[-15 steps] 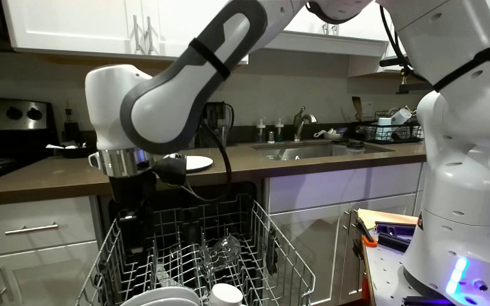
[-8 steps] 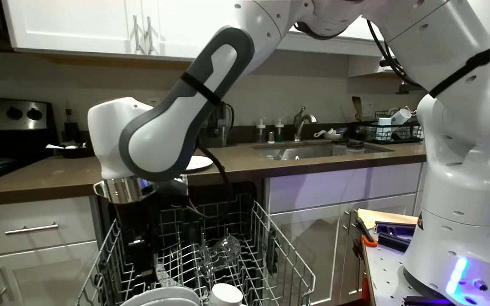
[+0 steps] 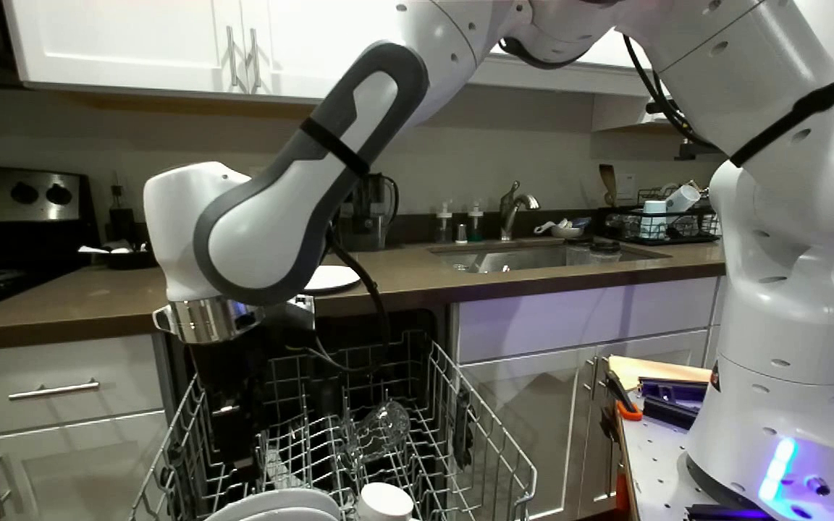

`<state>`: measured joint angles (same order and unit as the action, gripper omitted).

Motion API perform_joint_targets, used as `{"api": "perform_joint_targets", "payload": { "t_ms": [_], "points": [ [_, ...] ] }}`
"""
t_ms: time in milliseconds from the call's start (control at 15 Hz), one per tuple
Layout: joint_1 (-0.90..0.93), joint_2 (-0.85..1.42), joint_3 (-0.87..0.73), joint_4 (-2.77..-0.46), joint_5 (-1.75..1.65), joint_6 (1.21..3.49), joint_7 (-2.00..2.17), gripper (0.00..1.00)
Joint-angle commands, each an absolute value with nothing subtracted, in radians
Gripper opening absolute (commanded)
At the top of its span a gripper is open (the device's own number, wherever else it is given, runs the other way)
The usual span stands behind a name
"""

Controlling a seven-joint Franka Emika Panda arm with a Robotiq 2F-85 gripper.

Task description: Remove one white plate from the dishwasher and place it on top of the white plate on the countertop

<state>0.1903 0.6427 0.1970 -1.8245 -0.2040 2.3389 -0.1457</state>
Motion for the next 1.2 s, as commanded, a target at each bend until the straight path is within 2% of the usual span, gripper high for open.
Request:
{"api": "perform_joint_targets", "payload": {
  "t_ms": [0, 533, 1133],
  "points": [
    [0.202, 0.666, 0.181, -1.820, -0.203, 2.405, -0.165, 1.00],
    [0.215, 0.765, 0.150, -1.786, -0.223, 2.487, -0.167, 1.00],
    [0.163, 0.901, 0.183, -1.663, -0.178, 2.478, -0.253, 1.00]
  ]
}}
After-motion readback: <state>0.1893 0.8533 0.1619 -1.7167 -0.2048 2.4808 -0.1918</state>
